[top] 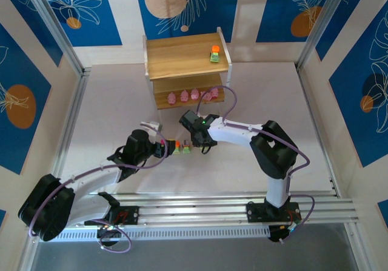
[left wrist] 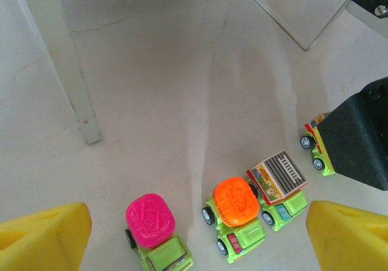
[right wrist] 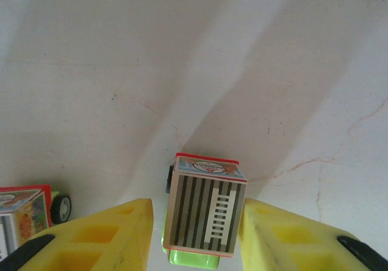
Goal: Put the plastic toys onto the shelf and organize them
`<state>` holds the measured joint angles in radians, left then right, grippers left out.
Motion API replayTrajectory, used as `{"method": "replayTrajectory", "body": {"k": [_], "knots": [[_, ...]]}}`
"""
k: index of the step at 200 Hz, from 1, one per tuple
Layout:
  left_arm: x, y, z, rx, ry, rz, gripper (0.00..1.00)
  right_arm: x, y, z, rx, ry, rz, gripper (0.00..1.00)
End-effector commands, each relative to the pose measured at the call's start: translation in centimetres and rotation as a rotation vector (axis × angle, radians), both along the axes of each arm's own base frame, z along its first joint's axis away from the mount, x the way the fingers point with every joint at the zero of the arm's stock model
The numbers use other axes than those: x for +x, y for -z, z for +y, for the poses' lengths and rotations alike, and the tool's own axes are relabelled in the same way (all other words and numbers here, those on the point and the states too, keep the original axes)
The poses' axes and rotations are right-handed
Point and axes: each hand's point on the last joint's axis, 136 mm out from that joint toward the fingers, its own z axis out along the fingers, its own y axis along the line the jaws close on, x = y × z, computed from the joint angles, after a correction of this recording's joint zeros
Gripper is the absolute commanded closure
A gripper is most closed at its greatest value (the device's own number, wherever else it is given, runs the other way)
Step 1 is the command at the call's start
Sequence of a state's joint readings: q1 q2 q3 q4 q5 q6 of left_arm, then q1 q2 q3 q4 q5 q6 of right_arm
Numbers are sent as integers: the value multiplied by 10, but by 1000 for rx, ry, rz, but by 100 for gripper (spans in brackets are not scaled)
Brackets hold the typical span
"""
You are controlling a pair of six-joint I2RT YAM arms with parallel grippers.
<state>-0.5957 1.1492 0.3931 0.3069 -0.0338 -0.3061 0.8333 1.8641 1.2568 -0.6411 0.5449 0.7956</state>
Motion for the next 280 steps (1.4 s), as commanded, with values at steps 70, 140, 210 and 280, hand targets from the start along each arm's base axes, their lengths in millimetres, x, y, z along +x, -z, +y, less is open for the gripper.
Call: {"method": "replayTrajectory", "body": {"k": [70, 140, 210, 280], "knots": [[8, -14, -3, -23, 1, -27, 9, 9, 3, 1, -8, 14, 11, 67], [8, -14, -3, -22, 0, -28, 9, 6, -8, -1, -41, -16, -13, 82], [8, -14, -4, -21, 5, -28, 8, -9, -39, -8, -49, -72, -44, 85], [8, -9, -10, -10, 35, -13, 9, -26, -83, -13, -24, -121, -84, 93]]}}
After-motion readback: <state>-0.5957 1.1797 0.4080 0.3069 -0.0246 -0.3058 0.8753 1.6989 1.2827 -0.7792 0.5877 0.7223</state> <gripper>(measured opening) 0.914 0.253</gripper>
